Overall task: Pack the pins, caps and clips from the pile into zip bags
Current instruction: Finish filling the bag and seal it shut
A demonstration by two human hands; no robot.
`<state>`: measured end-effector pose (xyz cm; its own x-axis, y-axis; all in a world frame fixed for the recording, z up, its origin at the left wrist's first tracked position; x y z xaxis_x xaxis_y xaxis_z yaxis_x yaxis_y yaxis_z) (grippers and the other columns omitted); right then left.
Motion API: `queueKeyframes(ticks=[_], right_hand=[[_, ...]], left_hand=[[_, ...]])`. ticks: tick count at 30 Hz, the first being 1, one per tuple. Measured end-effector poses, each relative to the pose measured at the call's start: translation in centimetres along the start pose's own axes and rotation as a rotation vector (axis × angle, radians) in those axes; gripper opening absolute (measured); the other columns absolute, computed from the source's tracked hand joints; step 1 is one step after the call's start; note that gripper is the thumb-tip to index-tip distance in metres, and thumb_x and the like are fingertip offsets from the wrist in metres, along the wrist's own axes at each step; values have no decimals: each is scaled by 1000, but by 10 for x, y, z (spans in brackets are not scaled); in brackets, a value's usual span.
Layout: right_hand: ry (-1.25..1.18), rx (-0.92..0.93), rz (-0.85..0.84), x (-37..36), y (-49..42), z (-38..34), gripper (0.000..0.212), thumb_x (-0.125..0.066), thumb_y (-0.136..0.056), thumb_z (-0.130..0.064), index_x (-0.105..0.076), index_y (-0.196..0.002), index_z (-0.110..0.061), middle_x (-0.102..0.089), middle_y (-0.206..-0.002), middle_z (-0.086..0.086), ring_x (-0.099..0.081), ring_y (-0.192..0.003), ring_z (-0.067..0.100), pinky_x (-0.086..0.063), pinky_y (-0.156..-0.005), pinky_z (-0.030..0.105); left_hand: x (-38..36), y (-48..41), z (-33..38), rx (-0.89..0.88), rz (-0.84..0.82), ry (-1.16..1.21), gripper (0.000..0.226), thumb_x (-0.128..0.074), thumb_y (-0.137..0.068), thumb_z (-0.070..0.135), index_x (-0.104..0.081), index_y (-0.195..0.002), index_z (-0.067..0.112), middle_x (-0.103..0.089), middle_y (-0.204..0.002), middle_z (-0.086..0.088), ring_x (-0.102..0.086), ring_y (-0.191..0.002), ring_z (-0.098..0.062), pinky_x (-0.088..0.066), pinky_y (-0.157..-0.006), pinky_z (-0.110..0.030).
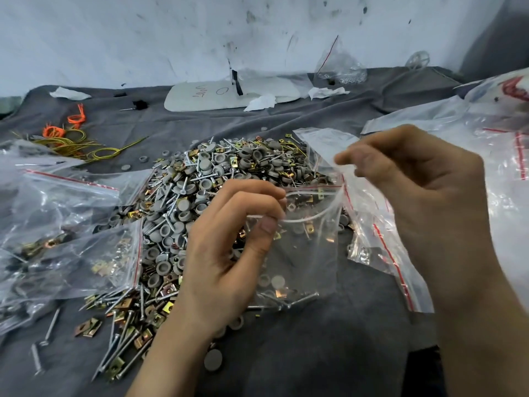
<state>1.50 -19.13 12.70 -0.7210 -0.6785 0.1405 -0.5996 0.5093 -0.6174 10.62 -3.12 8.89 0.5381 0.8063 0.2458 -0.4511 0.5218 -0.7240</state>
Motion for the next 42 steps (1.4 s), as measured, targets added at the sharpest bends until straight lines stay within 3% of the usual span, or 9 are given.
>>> queueKeyframes(ticks=[3, 7, 13, 18, 21, 32, 35, 38, 42], right_hand=[[86, -168, 45, 3, -2, 39, 8, -67, -87, -23, -69, -80, -23, -70, -76, -1, -61, -66, 6, -50, -61, 17], [553, -498, -354, -30, 18, 113, 11, -74, -82, -15, -72, -92, -19, -71, -88, 0, -65, -82, 15, -49, -70, 26], [759, -427, -445, -39, 21, 120, 3, -70, -83, -14, -68, -84, -17, -69, -86, 4, -64, -79, 23, -52, -70, 35], [298, -289, -118, -21, 3, 77, 22, -71, -83, -8, -65, -79, -28, -66, -70, -14, -60, -64, -5, -45, -58, 11], [-99, -113, 62, -6, -1, 26, 15, -73, -80, -11, -67, -83, -24, -74, -81, -6, -70, -78, 8, -53, -68, 16], [-46, -53, -24, -9, 2, 0, 5, -70, -84, -20, -71, -87, -17, -73, -89, -1, -68, -83, 11, -52, -72, 18], [226, -70, 81, 6, -2, 21, 7, -68, -87, -22, -67, -81, -24, -69, -76, -7, -64, -75, 1, -47, -63, 8], [618, -322, -176, -7, 2, 79, 16, -71, -84, -14, -65, -79, -29, -62, -73, -13, -54, -63, -7, -37, -56, 2], [766, -592, -317, -13, 19, 129, 14, -72, -82, -12, -68, -80, -25, -70, -89, 4, -64, -82, 20, -49, -74, 26]], left_hand=[[2, 0, -2, 10, 20, -4, 13, -47, -97, 14, -59, -99, 19, -62, -110, -3, -63, -105, -26, -45, -86, -30], [6, 0, -4, 11, 31, -17, 13, -47, -98, 13, -59, -99, 19, -62, -109, -4, -62, -107, -23, -44, -87, -28], [9, 0, -5, 12, 50, -32, 13, -46, -98, 14, -59, -99, 20, -62, -108, -3, -62, -107, -20, -44, -87, -28], [6, 1, -4, 2, 28, -34, 13, -47, -98, 16, -59, -99, 20, -61, -113, 0, -62, -108, -24, -47, -88, -34], [2, 1, -1, -26, 2, -35, 13, -47, -99, 16, -59, -98, 18, -60, -115, -1, -62, -109, -27, -49, -89, -39], [1, 1, -2, -9, 2, -17, 13, -47, -99, 19, -60, -99, 19, -60, -115, 3, -63, -107, -31, -48, -89, -36], [3, 1, -3, -2, 16, -8, 13, -47, -99, 19, -60, -99, 19, -60, -115, 2, -64, -107, -33, -50, -89, -39], [4, 2, -3, -3, 23, -22, 13, -47, -99, 18, -60, -98, 18, -60, -115, -2, -63, -108, -32, -50, -90, -40], [4, 0, -4, -3, 23, -30, 12, -47, -98, 15, -59, -98, 16, -60, -113, -4, -62, -107, -27, -48, -90, -36]])
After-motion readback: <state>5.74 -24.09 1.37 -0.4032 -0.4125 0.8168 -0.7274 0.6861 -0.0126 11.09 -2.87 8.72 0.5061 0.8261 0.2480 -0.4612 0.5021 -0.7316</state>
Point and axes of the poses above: each hand's wrist, its own y-axis away from the middle knuckle, its own x-axis out of the back of the hand, z = x × y, the point moved 8 cm from there along -y, towards the middle knuckle
